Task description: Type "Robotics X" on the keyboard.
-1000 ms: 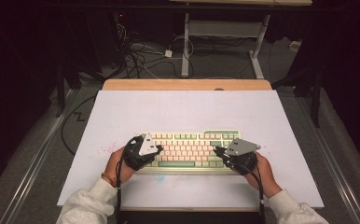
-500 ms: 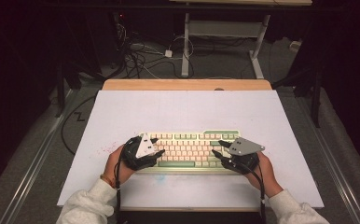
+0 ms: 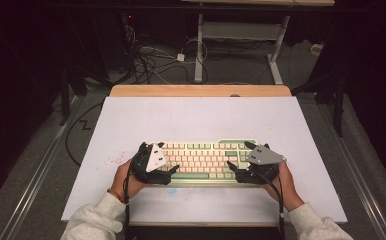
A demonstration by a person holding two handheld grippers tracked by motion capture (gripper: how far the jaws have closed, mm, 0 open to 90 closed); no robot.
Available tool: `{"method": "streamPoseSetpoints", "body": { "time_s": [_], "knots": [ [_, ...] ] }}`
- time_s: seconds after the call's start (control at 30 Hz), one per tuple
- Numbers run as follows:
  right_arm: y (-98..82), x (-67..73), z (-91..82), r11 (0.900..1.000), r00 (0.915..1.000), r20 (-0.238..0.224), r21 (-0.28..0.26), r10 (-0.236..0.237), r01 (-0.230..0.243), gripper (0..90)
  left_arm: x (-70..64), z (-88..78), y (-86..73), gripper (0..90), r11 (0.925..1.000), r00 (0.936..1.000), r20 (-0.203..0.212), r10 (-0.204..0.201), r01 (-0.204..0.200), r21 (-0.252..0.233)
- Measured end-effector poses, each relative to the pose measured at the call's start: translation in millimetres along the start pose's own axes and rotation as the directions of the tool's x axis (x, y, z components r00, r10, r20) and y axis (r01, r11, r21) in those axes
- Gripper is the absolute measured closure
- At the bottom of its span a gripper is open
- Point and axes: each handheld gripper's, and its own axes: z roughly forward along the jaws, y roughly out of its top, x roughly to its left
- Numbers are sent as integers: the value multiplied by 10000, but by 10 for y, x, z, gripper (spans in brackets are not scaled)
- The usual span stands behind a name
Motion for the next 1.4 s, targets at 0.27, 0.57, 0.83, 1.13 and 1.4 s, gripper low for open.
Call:
{"method": "streamPoseSetpoints", "body": {
  "time_s": [0.27,0.57,0.83,1.13,1.4],
  "knots": [
    [8,-8,-25,9999,9999,88,-108,69,-69,159,-20,-38,10,151,9995,9998,-171,106,-111,-295],
    [28,-10,-94,9997,10000,73,-225,-20,22,164,-53,-110,26,151,9984,9991,-387,165,-185,-529],
    [53,8,-169,9995,9999,82,-296,-113,116,164,-101,-209,17,151,9973,9982,-538,270,-306,-669],
    [55,13,-239,9993,9998,127,-324,-165,169,164,-130,-279,-36,150,9969,9974,-657,312,-358,-701],
    [42,20,-294,9989,9992,175,-270,-370,375,165,-133,-320,-82,150,9966,9968,-710,363,-414,-719]
  ]
}}
